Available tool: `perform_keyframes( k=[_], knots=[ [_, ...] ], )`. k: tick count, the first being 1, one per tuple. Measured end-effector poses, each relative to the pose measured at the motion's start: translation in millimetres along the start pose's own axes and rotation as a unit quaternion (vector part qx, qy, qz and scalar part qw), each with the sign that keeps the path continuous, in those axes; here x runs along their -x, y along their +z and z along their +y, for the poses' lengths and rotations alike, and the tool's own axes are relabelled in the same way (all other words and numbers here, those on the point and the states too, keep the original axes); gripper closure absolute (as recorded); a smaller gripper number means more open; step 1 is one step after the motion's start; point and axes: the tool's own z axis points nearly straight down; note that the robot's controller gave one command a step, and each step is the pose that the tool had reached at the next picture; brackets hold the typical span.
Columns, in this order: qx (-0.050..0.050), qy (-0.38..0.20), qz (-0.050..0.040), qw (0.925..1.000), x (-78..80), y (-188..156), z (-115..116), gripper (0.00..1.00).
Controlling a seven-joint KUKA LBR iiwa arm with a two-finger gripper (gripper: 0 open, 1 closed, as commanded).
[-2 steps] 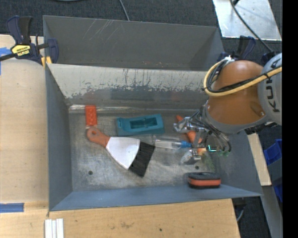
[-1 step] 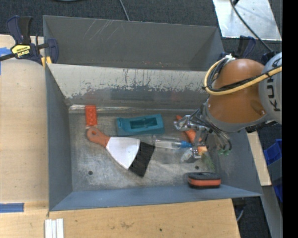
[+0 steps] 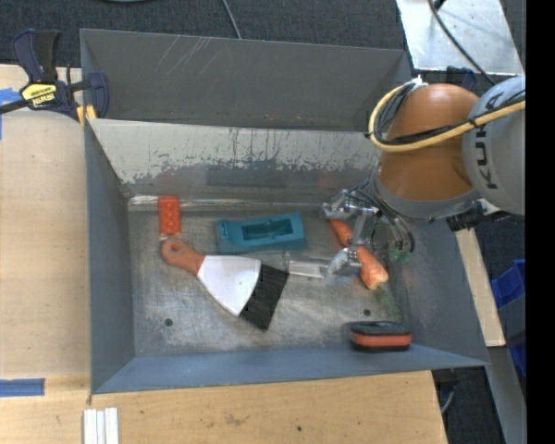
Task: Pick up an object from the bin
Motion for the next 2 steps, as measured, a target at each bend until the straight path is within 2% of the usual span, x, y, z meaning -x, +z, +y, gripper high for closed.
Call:
perform_keyframes(
  k=[1,2],
  knots=[
    [0.0,0.008,0.0009,1.0,-0.8,23.4,20.9,0.0],
    [0.0,0.041,0.0006,0.9992,5.4,14.0,17.1,0.0]
  ],
)
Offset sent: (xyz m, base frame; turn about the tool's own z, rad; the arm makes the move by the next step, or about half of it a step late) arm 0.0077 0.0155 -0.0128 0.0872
